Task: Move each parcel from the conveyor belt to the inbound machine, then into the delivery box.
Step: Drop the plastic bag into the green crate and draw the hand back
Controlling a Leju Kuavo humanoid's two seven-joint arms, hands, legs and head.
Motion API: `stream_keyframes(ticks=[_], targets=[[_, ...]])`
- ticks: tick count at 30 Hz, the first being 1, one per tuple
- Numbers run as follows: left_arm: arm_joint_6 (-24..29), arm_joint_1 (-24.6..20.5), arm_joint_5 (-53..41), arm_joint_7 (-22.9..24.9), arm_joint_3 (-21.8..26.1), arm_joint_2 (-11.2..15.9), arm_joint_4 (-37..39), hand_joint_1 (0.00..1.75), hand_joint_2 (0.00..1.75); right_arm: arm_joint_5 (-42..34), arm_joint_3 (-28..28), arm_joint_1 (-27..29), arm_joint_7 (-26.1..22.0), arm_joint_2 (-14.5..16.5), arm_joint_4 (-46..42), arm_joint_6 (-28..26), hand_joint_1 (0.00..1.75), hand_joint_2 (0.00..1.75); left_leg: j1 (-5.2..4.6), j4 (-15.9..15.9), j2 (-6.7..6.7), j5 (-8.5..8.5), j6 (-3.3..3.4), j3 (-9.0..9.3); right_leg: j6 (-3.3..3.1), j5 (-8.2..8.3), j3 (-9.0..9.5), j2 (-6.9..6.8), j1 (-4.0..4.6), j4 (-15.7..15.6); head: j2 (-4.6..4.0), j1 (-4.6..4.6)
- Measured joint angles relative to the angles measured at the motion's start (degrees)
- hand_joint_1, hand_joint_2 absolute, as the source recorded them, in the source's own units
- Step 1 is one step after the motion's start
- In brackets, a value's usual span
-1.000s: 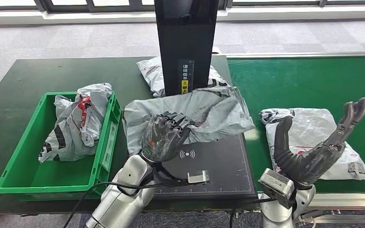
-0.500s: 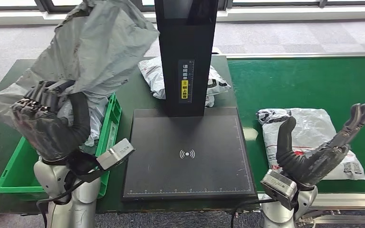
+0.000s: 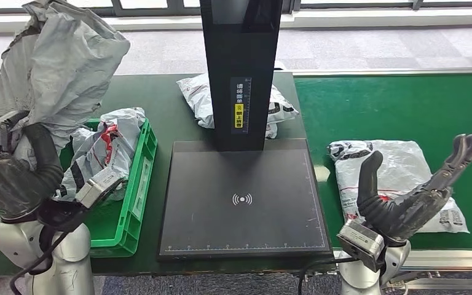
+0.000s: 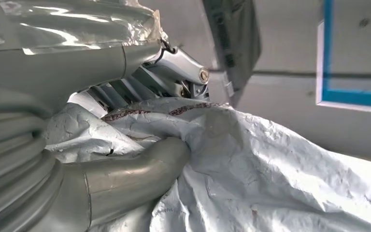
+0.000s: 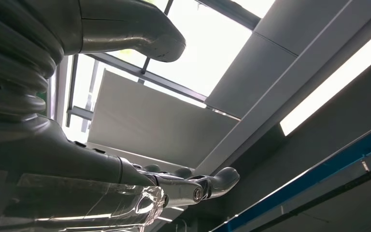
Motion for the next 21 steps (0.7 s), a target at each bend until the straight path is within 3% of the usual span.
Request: stream_keyframes(ticks=[4, 12, 21], targets=[[-0.10, -1.17, 0.31, 1.26, 2.82, -0.20, 6.40, 1.75, 1.75, -0.07, -0.03, 0.04, 0.00, 0.00, -0.22, 0.00, 0.00, 1.75, 0.00, 0.00, 0.01, 0.00, 0.00, 0.02, -0.01, 0.01, 0.00, 0.01, 0.01, 0.00, 0.00, 0.01], [-0.10, -4.70, -4.38, 10.13, 5.63, -0.43, 21.22, 1.75, 1.75, -0.20, -0.07, 0.06, 0.00, 0.00, -0.33, 0.00, 0.00, 1.75, 0.00, 0.00, 0.00, 0.01, -0.01, 0.02, 0.00, 0.02, 0.03, 0.01, 0.00, 0.01, 0.00, 0.02], [-0.10, -6.06, -4.40, 13.35, 5.84, 0.36, 28.58, 1.75, 1.75, -0.08, -0.20, 0.08, 0.00, 0.00, -0.33, 0.00, 0.00, 1.75, 0.00, 0.00, 0.00, 0.00, -0.01, 0.00, -0.01, 0.00, 0.00, 0.01, 0.00, 0.00, 0.00, 0.02]])
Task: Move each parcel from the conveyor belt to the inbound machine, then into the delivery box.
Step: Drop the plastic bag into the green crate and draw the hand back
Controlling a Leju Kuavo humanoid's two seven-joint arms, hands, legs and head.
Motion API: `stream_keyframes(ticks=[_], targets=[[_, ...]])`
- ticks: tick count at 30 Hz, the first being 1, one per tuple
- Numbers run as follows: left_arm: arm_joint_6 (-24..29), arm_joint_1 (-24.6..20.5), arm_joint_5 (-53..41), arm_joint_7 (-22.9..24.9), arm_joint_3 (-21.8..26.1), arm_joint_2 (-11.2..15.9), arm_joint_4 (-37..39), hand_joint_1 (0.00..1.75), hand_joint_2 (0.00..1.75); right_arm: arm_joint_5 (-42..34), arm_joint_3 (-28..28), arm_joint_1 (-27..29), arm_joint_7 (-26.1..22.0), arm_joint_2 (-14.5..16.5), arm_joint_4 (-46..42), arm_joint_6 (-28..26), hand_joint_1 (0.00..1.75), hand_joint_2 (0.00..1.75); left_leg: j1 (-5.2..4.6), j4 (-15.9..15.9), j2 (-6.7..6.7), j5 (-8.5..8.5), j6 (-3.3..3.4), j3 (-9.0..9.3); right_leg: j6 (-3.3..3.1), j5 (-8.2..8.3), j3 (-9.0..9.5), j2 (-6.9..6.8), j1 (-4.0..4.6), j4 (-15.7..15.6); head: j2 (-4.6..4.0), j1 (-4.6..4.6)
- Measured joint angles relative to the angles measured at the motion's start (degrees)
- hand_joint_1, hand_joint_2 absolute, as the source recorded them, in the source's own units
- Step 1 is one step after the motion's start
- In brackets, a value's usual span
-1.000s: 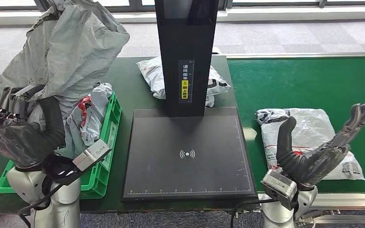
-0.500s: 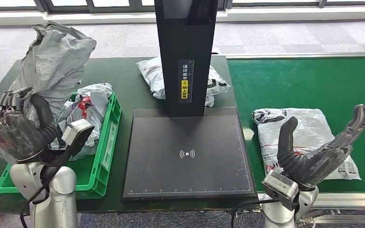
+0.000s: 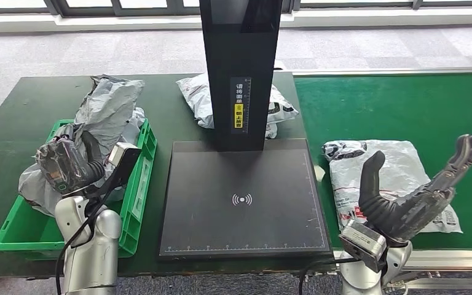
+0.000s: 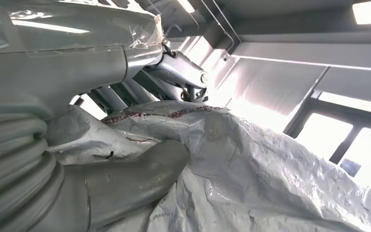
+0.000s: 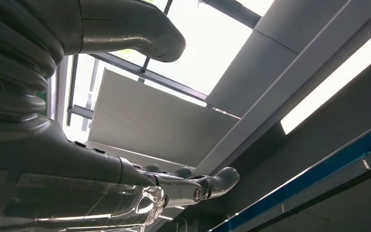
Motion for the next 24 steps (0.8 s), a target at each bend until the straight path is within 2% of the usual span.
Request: stream_keyframes(ticks=[10, 13, 17, 21, 24], targets=[[0.00, -0.36, 0.41, 0.70, -0.03, 0.49, 2.45, 1.75, 1.75, 0.09, -0.02, 0.00, 0.00, 0.00, 0.03, 0.00, 0.00, 1.75, 0.00, 0.00, 0.00, 0.00, 0.00, 0.00, 0.00, 0.00, 0.00, 0.00, 0.00, 0.00, 0.00, 0.00], [0.00, -0.58, 2.70, 1.03, -0.19, 0.84, 3.21, 1.64, 1.75, 0.08, -0.02, -0.01, 0.00, 0.00, 0.08, 0.00, 0.00, 1.75, 0.00, 0.00, 0.00, 0.00, 0.00, 0.00, 0.00, 0.00, 0.00, 0.00, 0.00, 0.00, 0.00, 0.00], [0.00, -0.77, 5.04, 1.72, -0.60, 1.35, 3.98, 1.75, 1.75, 0.08, -0.02, -0.03, 0.00, 0.00, 0.16, 0.00, 0.00, 1.75, 0.00, 0.00, 0.00, 0.00, 0.00, 0.00, 0.00, 0.00, 0.01, 0.00, 0.00, 0.00, 0.00, 0.00], [0.01, -0.89, 5.85, 2.66, -0.72, 1.89, 4.78, 1.75, 1.75, 0.08, -0.02, -0.05, 0.00, 0.00, 0.43, 0.00, 0.00, 1.75, 0.00, 0.00, 0.00, 0.00, 0.00, 0.00, 0.00, 0.00, 0.01, 0.00, 0.00, 0.00, 0.00, 0.00], [0.02, -0.92, 5.93, 3.08, -0.72, 2.21, 5.33, 1.50, 1.75, 0.08, -0.03, -0.07, 0.00, 0.00, 0.56, 0.00, 0.00, 1.75, 0.00, 0.00, 0.00, 0.00, 0.00, 0.00, 0.00, 0.00, 0.01, 0.00, 0.00, 0.00, 0.00, 0.00]])
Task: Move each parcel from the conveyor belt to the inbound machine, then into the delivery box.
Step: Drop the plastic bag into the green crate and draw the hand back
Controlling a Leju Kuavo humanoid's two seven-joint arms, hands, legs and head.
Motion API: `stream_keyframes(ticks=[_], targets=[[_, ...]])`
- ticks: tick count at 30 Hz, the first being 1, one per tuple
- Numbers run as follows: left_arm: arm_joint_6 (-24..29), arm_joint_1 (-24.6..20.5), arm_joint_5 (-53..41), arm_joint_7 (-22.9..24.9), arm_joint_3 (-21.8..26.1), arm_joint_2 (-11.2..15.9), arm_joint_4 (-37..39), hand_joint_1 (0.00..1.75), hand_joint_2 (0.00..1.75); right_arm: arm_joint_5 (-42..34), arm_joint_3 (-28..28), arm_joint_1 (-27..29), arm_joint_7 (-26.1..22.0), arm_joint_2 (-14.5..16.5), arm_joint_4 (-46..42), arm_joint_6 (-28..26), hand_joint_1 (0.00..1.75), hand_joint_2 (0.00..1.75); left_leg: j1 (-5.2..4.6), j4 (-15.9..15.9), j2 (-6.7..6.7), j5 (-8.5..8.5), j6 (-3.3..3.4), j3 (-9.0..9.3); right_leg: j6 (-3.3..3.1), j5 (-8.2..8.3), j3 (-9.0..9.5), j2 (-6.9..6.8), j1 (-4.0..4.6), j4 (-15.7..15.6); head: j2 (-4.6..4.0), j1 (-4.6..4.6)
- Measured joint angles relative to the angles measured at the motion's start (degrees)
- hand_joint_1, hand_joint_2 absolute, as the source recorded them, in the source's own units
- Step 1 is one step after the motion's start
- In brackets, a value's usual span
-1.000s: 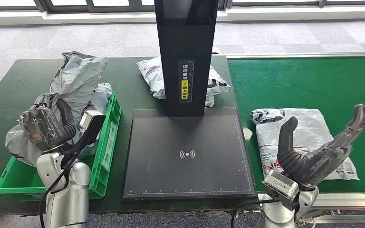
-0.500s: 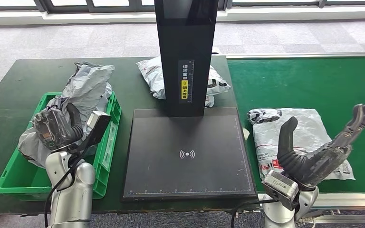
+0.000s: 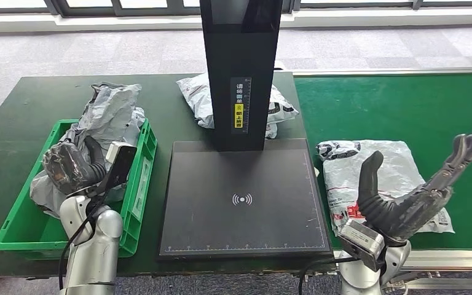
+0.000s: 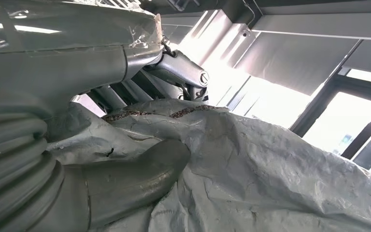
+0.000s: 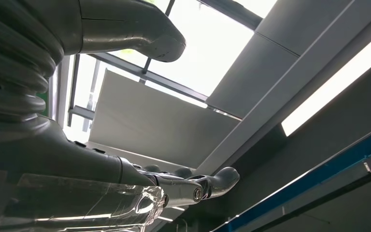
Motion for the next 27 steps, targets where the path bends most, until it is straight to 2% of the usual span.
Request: stream_keyframes(ticks=[1, 2, 6, 10, 22, 27], targets=[[0.00, -0.01, 0.00, 0.20, 0.01, 0.09, 0.13, 1.41, 1.75, 0.00, -0.01, 0.00, 0.00, 0.00, 0.04, 0.00, 0.00, 1.75, 0.00, 0.00, 0.00, 0.00, 0.00, 0.00, 0.00, 0.00, 0.00, 0.00, 0.00, 0.00, 0.00, 0.00], [0.01, -0.03, -0.01, 0.46, 0.01, 0.16, 0.23, 1.41, 1.75, 0.00, -0.01, -0.01, 0.00, 0.00, 0.09, 0.00, 0.00, 1.75, 0.00, 0.00, 0.00, 0.00, 0.00, 0.00, 0.00, 0.00, 0.00, 0.00, 0.00, 0.00, 0.00, 0.00], [0.01, -0.06, -0.07, 1.14, 0.04, 0.39, 0.44, 0.00, 1.75, -0.02, -0.01, -0.02, 0.00, 0.00, 0.31, 0.00, 0.00, 1.75, 0.00, 0.00, 0.00, 0.00, 0.00, 0.00, 0.00, 0.00, 0.01, 0.00, 0.00, 0.00, 0.00, 0.00], [0.01, -0.06, 0.57, 0.28, 0.56, 0.41, 0.05, 0.00, 1.75, -0.01, -0.04, -0.03, 0.00, 0.01, 0.44, 0.00, 0.00, 1.75, 0.00, 0.00, 0.00, 0.00, 0.00, -0.01, 0.00, 0.00, 0.01, 0.00, 0.00, 0.00, 0.00, 0.00], [0.05, -0.31, 11.79, -12.98, 10.10, -3.32, -5.45, 0.00, 1.75, -0.73, -0.08, -0.17, 0.02, 0.01, 1.64, 0.00, 0.00, 1.75, 0.00, 0.00, -0.01, 0.00, 0.00, -0.01, 0.00, -0.01, 0.00, 0.00, 0.00, 0.00, 0.00, -0.01], [0.05, -0.66, 16.62, -14.70, 12.57, -4.20, -7.14, 0.00, 1.75, -1.44, -0.08, -0.34, 0.02, 0.02, 2.85, 0.00, 0.00, 1.75, 0.00, 0.00, -0.05, 0.00, 0.00, -0.02, 0.00, -0.01, 0.03, -0.06, 0.01, 0.01, 0.00, 0.00]])
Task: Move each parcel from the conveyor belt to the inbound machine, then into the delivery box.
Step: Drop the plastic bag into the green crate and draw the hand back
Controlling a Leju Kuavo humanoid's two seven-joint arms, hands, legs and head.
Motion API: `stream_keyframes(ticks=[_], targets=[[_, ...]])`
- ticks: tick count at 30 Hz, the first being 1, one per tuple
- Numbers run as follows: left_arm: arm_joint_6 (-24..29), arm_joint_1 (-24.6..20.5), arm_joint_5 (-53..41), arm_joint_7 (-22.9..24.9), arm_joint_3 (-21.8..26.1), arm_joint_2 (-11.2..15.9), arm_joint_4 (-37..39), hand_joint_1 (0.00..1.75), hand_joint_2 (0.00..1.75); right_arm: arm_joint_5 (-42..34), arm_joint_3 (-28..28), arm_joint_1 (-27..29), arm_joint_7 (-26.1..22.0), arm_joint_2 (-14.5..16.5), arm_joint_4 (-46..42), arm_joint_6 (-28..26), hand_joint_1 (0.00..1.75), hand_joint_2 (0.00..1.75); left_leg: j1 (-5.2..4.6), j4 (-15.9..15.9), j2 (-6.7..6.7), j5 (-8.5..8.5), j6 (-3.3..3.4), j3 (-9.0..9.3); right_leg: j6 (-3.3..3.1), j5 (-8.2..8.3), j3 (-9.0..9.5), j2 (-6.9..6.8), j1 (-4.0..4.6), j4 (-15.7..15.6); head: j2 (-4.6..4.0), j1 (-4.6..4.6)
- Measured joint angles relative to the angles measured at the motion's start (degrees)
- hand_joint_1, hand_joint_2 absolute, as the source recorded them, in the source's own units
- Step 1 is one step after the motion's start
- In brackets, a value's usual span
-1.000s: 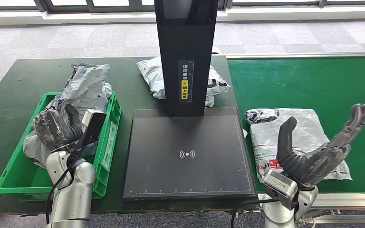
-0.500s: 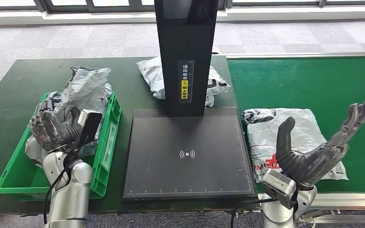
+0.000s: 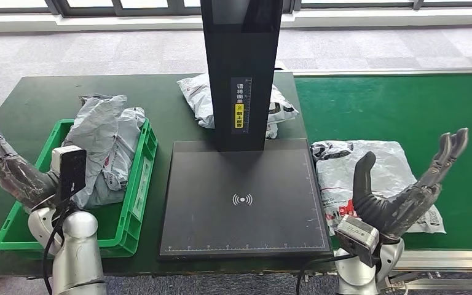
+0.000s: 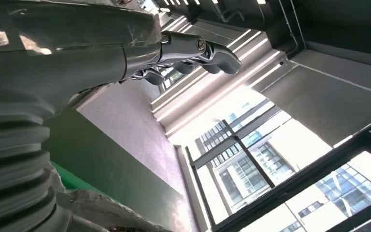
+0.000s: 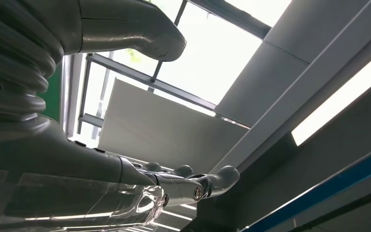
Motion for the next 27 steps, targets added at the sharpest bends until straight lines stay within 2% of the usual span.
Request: stream_keyframes(ticks=[2, 7, 14, 19, 27], targets=[[0.00, -0.15, 4.07, -2.08, 0.25, -0.20, -0.30, 0.00, 1.75, -0.12, 0.00, -0.04, 0.01, 0.01, 0.32, 0.00, 0.00, 1.75, 0.00, 0.00, 0.00, 0.00, 0.00, 0.00, 0.00, 0.00, 0.00, 0.00, 0.00, 0.00, 0.00, 0.00], [0.00, -0.26, 22.05, -10.53, 0.16, -0.78, -1.67, 0.00, 1.75, -0.25, 0.00, -0.09, 0.00, 0.01, 0.64, 0.00, 0.00, 1.75, 0.00, 0.00, -0.01, 0.00, 0.00, 0.00, 0.00, 0.00, 0.01, 0.00, -0.01, 0.00, 0.00, -0.01], [0.00, -0.25, 24.26, -11.54, 0.00, -0.90, -2.02, 0.00, 1.75, -0.29, 0.00, -0.09, -0.02, 0.01, 0.69, 0.00, 0.00, 1.75, 0.00, 0.00, -0.04, 0.00, 0.00, 0.00, 0.00, 0.00, 0.02, -0.03, -0.01, 0.00, 0.00, 0.00], [-0.02, 0.01, 37.78, -17.74, -2.81, -0.93, -6.96, 0.00, 1.75, 0.01, -0.41, -0.16, 0.00, -0.01, 1.31, 0.00, 0.00, 1.75, 0.00, 0.00, -0.08, 0.00, 0.00, 0.00, 0.00, 0.00, 0.05, -0.09, 0.00, 0.00, 0.00, -0.01], [-0.02, 0.08, 38.96, -18.04, -4.23, -0.92, -8.90, 0.00, 1.75, -0.12, -1.22, -0.17, 0.01, 0.00, 2.25, 0.00, 0.00, 1.75, 0.00, 0.00, -0.09, 0.00, 0.00, 0.00, 0.00, 0.00, 0.06, -0.09, 0.00, 0.00, 0.00, 0.00]])
